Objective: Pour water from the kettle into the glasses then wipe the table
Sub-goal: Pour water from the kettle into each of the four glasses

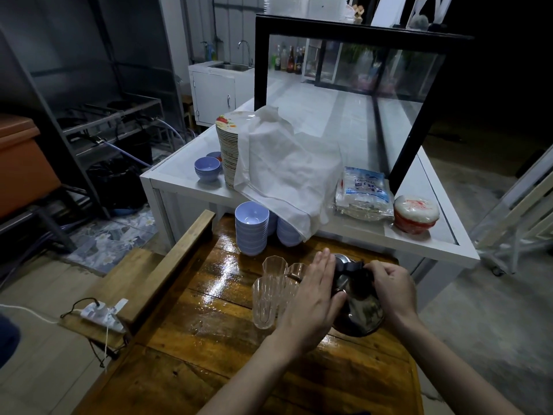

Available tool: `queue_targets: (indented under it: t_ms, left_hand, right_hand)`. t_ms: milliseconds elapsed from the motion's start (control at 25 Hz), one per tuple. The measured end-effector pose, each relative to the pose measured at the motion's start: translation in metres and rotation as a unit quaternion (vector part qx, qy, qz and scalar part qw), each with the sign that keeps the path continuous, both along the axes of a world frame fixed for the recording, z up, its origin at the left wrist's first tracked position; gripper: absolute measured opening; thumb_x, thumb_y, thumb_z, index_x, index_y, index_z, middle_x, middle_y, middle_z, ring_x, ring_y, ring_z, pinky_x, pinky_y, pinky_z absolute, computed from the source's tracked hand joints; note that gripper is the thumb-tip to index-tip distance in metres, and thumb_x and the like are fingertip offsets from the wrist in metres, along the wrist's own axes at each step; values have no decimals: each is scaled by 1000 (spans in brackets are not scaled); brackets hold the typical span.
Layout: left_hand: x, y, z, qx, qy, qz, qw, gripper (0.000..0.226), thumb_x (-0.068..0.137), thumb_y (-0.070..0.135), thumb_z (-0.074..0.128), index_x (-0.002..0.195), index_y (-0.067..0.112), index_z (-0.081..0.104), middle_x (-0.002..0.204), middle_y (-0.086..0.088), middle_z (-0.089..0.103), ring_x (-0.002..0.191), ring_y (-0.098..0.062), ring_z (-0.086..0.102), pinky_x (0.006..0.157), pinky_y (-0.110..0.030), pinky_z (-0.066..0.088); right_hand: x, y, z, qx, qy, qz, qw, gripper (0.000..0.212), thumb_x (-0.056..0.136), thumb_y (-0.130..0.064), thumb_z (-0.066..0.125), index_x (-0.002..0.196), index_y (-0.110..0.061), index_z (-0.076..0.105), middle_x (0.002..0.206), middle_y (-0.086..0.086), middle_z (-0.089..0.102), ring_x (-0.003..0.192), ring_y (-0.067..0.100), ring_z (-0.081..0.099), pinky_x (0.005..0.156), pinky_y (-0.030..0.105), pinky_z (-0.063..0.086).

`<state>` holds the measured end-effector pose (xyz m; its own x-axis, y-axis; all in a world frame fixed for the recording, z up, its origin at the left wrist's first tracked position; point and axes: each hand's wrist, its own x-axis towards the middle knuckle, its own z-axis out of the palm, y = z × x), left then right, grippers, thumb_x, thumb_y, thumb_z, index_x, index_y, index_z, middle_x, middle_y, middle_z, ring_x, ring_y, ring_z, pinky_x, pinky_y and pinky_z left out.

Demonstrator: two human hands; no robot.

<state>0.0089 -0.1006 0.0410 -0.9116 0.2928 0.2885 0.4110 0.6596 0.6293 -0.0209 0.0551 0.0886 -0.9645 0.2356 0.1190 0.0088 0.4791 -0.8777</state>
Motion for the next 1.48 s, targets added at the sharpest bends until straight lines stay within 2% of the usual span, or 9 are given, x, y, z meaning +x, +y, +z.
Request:
queue_targets:
  t_ms: [80, 160, 400, 640, 800, 920, 1160, 1360, 1480]
  left_hand:
    - [1, -4, -2, 12, -14, 14, 1000, 68, 100, 48, 22, 154, 17, -6, 161, 3, -15, 145, -2, -19, 120, -25, -4]
    - [0, -7, -5, 24, -27, 23, 999, 67, 101, 44, 26, 153, 17, -6, 161, 3, -17, 145, 0, -20, 120, -24, -4]
    - [-3, -10, -14, 54, -37, 40, 997, 66, 102, 39, 31, 154, 15, -3, 162, 2, -14, 145, -1, -18, 121, -26, -3]
    - [-3, -9, -17, 67, -42, 52, 995, 67, 102, 39, 30, 154, 15, -6, 161, 2, -16, 145, -2, -19, 121, -28, -4]
    - [-2, -8, -17, 79, -48, 54, 994, 67, 102, 41, 28, 153, 16, -7, 161, 3, -17, 145, -2, -20, 121, -28, -3]
    - [-1, -6, -14, 88, -52, 52, 993, 67, 102, 40, 28, 153, 16, -8, 161, 3, -18, 145, -1, -20, 121, -26, -4]
    - [-4, -6, -14, 89, -49, 57, 993, 67, 102, 40, 29, 153, 17, -9, 160, 4, -18, 145, -1, -20, 120, -23, -5]
    - [-5, -6, -13, 90, -49, 59, 993, 67, 102, 41, 28, 153, 17, -9, 160, 4, -19, 144, 0, -20, 120, -24, -5]
    - [-4, -6, -11, 92, -51, 58, 993, 67, 102, 41, 28, 153, 18, -10, 160, 5, -20, 144, 1, -21, 120, -22, -5]
  right_hand:
    - [-6, -7, 5, 28, 6, 29, 999, 40, 93, -15, 58, 53, -12, 63, 50, 0, 57, 51, 12, 49, 40, 12, 35]
    - [-13, -11, 8, 55, 4, 36, 998, 43, 91, -16, 59, 48, -18, 59, 49, -1, 55, 51, 12, 49, 44, 19, 35]
    - [-28, -14, 7, 110, 15, 48, 993, 37, 88, -22, 61, 52, -17, 68, 54, 1, 66, 62, 23, 65, 60, 39, 51]
    - [-35, -14, 4, 133, 20, 69, 989, 36, 86, -24, 60, 52, -15, 67, 51, 4, 64, 59, 24, 64, 57, 39, 50]
    - [-40, -16, 9, 167, 22, 68, 983, 41, 85, -22, 61, 45, -18, 59, 46, 0, 57, 54, 21, 58, 53, 33, 42]
    - [-42, -15, 10, 180, 27, 78, 980, 39, 86, -23, 60, 49, -13, 63, 49, 4, 61, 57, 24, 61, 53, 33, 43]
    - [-45, -15, 12, 185, 38, 93, 978, 41, 79, -39, 50, 51, -13, 65, 49, 3, 62, 54, 21, 60, 54, 36, 47]
    - [-47, -14, 12, 194, 47, 103, 974, 40, 88, -29, 56, 53, -14, 67, 52, 3, 64, 55, 21, 61, 53, 34, 47]
    - [-48, -14, 12, 194, 44, 104, 974, 40, 87, -32, 54, 53, -15, 68, 52, 2, 64, 54, 19, 61, 53, 35, 48]
